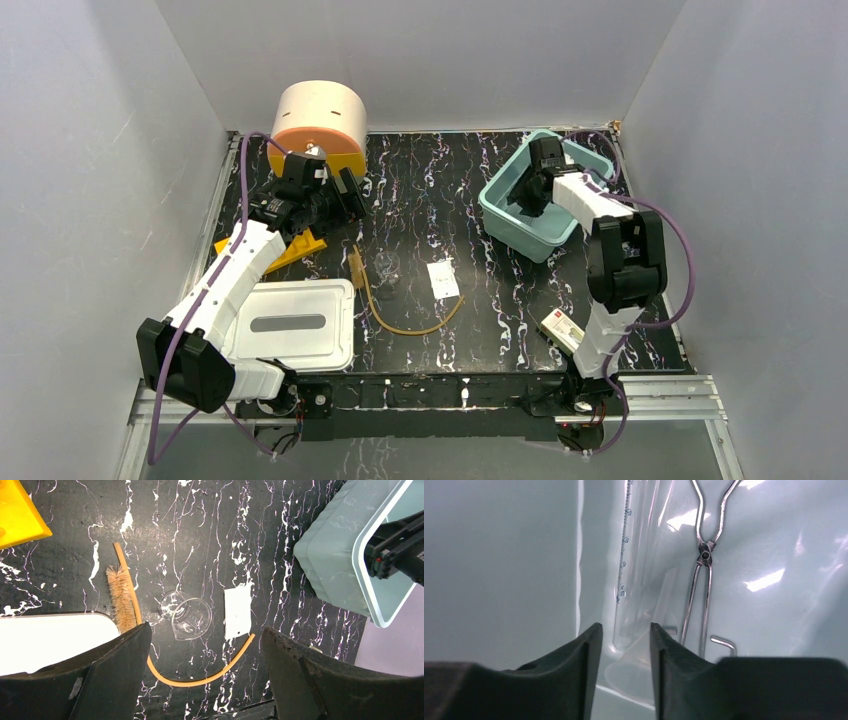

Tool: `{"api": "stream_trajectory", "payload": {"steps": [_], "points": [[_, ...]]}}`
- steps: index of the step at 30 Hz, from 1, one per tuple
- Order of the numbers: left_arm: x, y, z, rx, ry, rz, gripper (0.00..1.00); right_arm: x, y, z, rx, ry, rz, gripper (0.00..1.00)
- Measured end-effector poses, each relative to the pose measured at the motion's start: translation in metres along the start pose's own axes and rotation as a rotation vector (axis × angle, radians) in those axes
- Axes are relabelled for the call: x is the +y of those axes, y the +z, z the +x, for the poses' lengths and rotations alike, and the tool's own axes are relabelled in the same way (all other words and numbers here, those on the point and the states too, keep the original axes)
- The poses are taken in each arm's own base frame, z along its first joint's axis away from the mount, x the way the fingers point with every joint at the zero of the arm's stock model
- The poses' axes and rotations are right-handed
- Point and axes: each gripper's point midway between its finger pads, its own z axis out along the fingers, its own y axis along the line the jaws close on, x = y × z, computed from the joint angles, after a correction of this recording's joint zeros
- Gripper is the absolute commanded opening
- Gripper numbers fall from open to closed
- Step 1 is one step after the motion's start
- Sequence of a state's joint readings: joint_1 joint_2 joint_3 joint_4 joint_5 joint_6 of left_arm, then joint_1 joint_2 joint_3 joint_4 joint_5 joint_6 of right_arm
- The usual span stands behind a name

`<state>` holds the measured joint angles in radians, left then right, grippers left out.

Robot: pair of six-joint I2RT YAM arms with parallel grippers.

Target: Organize the chemistry lab equipment

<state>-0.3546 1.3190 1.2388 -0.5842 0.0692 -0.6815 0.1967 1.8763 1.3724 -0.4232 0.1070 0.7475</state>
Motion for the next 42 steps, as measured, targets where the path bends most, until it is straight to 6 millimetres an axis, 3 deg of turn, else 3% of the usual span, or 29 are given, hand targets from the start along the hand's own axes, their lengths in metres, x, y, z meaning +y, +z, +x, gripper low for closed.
{"api": "stream_trajectory", "payload": {"steps": [4,10,14,20,23,27,30,36,42], "points": [[-0.001,0.0,0.001,0.007,0.0,0.006,0.8,0.004,-0.027,-0.011,-0.043,-0.02,-0.016,0.54],[-0.003,0.0,0.001,0.01,0.0,0.016,0.8,0.027,-0.102,-0.043,-0.189,-0.1,-0.142,0.55],[-0.005,0.0,0.001,0.01,-0.002,0.024,0.8,0.044,-0.131,-0.045,-0.226,-0.194,-0.218,0.56],[-0.006,0.0,0.0,0.004,-0.009,0.029,0.8,0.099,-0.157,-0.009,-0.23,-0.422,-0.332,0.57],[-0.007,0.001,-0.001,0.001,-0.017,0.032,0.81,0.132,-0.173,0.028,-0.22,-0.557,-0.401,0.57],[-0.008,0.0,-0.002,-0.001,-0.031,0.032,0.81,0.15,-0.175,0.078,-0.152,-0.677,-0.442,0.58],[-0.008,-0.001,-0.002,-0.006,-0.039,0.031,0.81,0.147,-0.162,0.103,-0.084,-0.72,-0.418,0.59],[-0.009,-0.005,-0.005,-0.023,-0.048,0.037,0.81,0.107,-0.103,0.16,0.172,-0.777,-0.24,0.62],[-0.01,-0.005,-0.006,-0.028,-0.053,0.04,0.81,0.078,-0.088,0.214,0.322,-0.853,-0.17,0.68]]}}
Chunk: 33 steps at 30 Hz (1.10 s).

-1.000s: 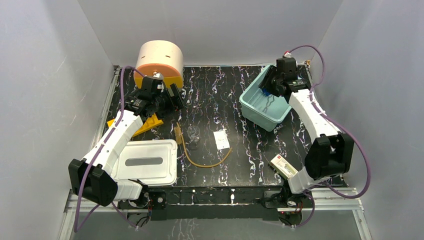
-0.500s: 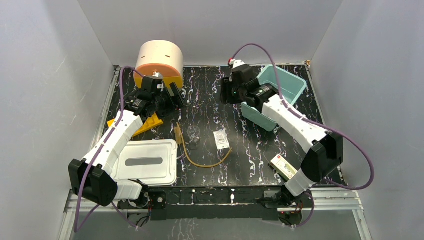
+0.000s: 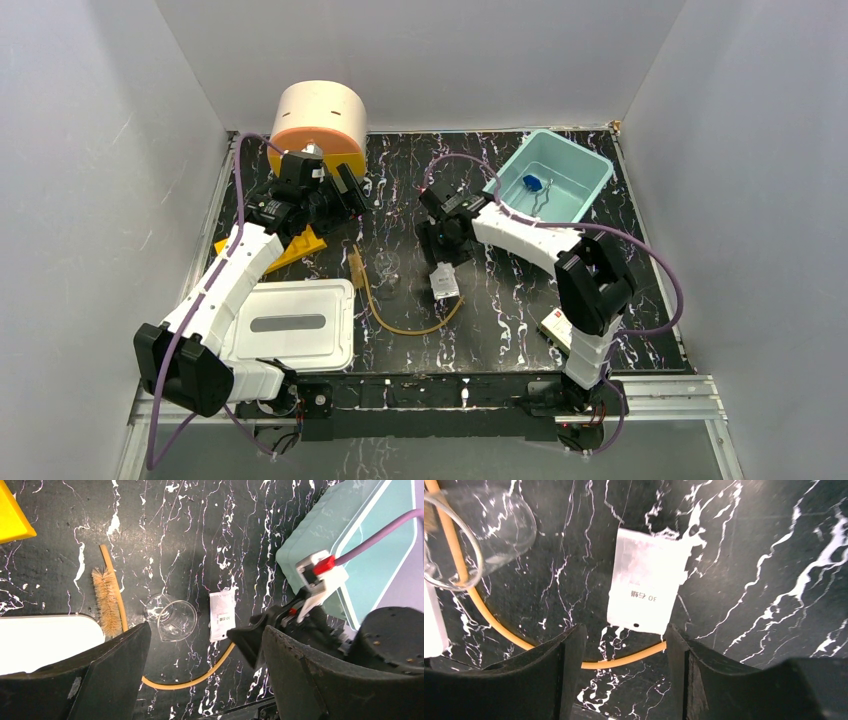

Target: Organize the chemistry lab equipment

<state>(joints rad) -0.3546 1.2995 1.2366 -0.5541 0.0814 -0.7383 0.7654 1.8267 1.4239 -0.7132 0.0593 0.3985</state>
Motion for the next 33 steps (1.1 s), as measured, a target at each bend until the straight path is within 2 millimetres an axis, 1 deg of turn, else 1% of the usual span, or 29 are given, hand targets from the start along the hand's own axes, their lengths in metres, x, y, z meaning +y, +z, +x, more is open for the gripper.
{"api": "stream_trajectory", "payload": {"steps": [3,8,11,17,21,25,31,33], "points": [[0.0,0.0,0.0,0.0,-0.002,0.0,0.81,0.007,0.005,0.016,0.039,-0.011,-0.014,0.7],[0.0,0.0,0.0,0.0,-0.002,0.0,0.81,0.001,0.018,0.038,0.104,0.007,-0.005,0.75],[0.0,0.0,0.0,0.001,-0.002,-0.001,0.81,-0.004,0.023,0.048,0.134,0.01,0.007,0.77],[0.001,0.001,0.001,0.004,-0.003,-0.003,0.81,-0.004,0.03,0.05,0.144,0.01,0.009,0.76],[0.0,0.001,0.002,0.009,0.001,0.004,0.81,-0.005,0.033,0.048,0.13,0.021,0.013,0.7],[-0.005,0.0,0.003,0.017,0.018,0.034,0.81,-0.011,0.038,0.05,0.121,0.039,0.045,0.63],[-0.011,0.0,0.002,0.018,0.029,0.063,0.81,-0.015,0.042,0.053,0.117,0.055,0.066,0.62],[-0.011,0.0,0.002,0.019,0.031,0.066,0.82,-0.016,0.043,0.052,0.116,0.057,0.065,0.57]]}}
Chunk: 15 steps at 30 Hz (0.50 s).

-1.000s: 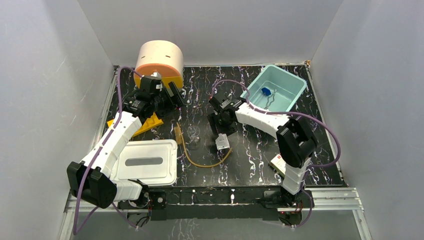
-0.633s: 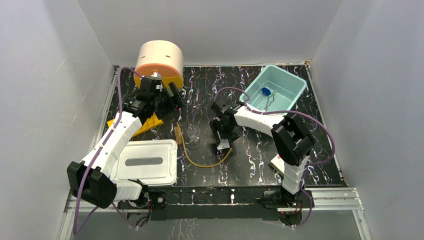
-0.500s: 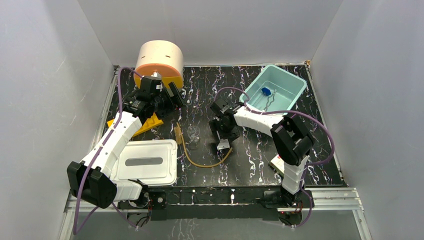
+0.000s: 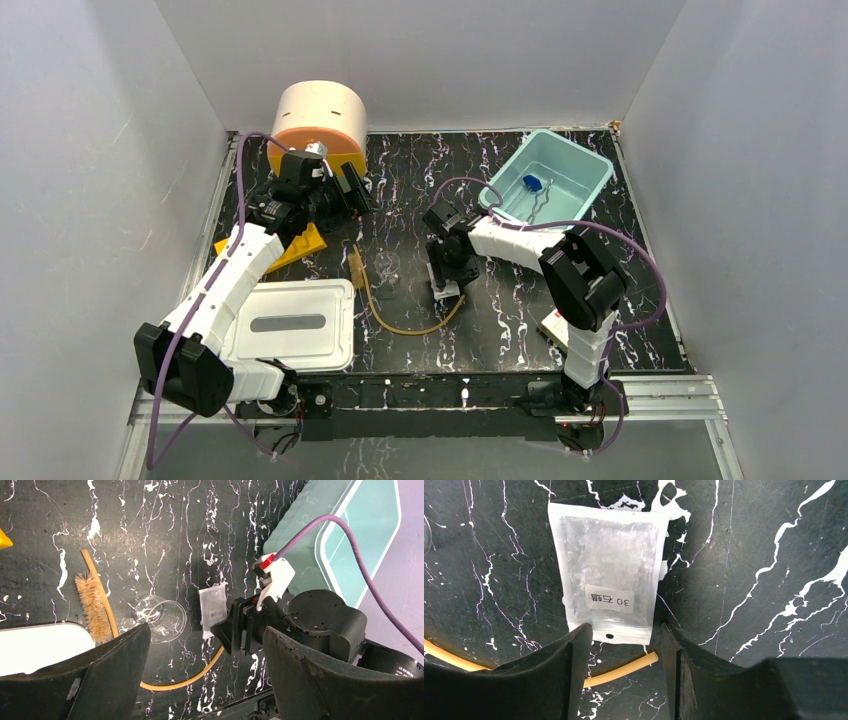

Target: Organize the chemistry lab equipment

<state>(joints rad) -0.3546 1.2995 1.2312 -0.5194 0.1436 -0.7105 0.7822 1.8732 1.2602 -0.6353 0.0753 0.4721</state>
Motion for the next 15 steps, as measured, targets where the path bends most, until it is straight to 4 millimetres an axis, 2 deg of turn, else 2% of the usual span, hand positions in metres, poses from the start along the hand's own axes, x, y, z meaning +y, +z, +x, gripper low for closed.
{"api": "stream_trajectory", "payload": {"steps": [6,12,15], "points": [[-0.0023,-0.0001,-0.0002,0.001,0.003,0.012,0.82,-0.0012,0.0019,-0.0014,-0.011,0.006,-0.013,0.39],[-0.005,-0.0004,0.0008,0.008,0.005,0.027,0.82,-0.0007,0.0021,-0.0048,-0.028,0.015,-0.03,0.33],[-0.0069,-0.0005,0.0009,0.01,0.006,0.036,0.82,0.0007,0.0025,-0.0077,-0.039,0.016,-0.036,0.37]]}}
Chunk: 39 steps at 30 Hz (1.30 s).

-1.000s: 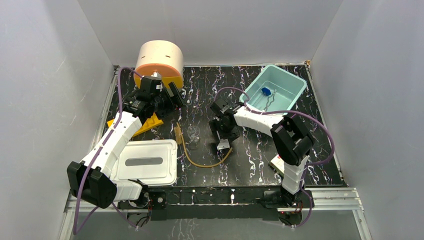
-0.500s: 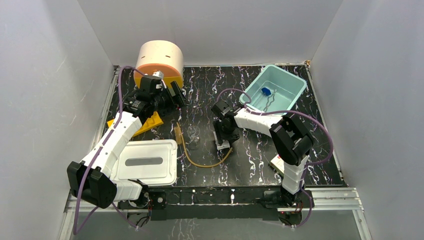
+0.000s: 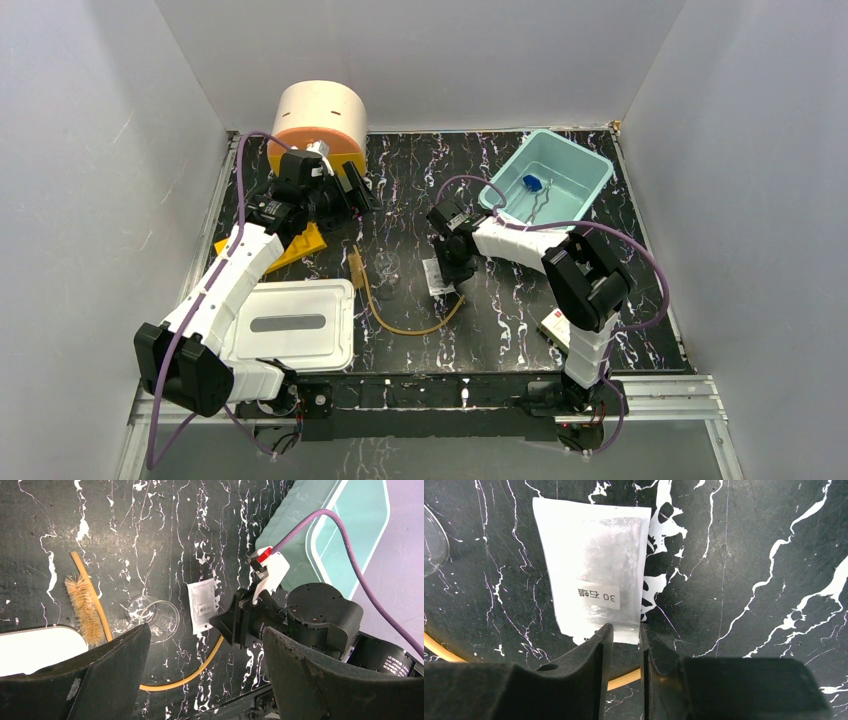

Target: Organize the chemistry lab equipment

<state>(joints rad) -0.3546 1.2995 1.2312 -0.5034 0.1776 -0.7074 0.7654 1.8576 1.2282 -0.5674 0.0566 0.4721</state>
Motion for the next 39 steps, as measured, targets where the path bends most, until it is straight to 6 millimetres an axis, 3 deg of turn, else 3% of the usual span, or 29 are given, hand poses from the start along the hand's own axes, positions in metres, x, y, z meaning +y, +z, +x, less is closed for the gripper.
{"api": "stream_trajectory", "payload": {"steps": [3,6,13,17,23,28,31,39], "points": [[-0.001,0.0,0.0,0.003,0.0,0.007,0.82,0.001,0.0,-0.002,-0.006,0.001,-0.006,0.5],[-0.002,0.0,0.001,0.005,0.001,0.01,0.82,0.004,0.0,-0.006,-0.019,-0.006,-0.012,0.56],[-0.002,0.0,0.001,0.005,0.001,0.009,0.82,0.006,0.004,-0.021,-0.038,-0.014,0.003,0.57],[-0.002,0.0,0.001,0.005,0.001,0.009,0.82,0.008,0.006,-0.027,-0.047,-0.02,0.006,0.49],[-0.002,0.0,0.001,0.004,0.001,0.009,0.82,0.006,0.008,-0.031,-0.05,-0.014,0.029,0.25],[-0.002,0.0,0.001,0.004,0.001,0.009,0.82,0.005,0.009,-0.03,-0.05,0.004,0.033,0.13],[-0.002,0.0,0.001,0.005,0.0,0.009,0.82,0.005,0.009,-0.031,-0.053,0.012,0.035,0.0],[-0.002,0.0,0.001,0.007,-0.003,0.012,0.82,0.003,0.007,-0.033,-0.07,0.032,0.04,0.0]]}}
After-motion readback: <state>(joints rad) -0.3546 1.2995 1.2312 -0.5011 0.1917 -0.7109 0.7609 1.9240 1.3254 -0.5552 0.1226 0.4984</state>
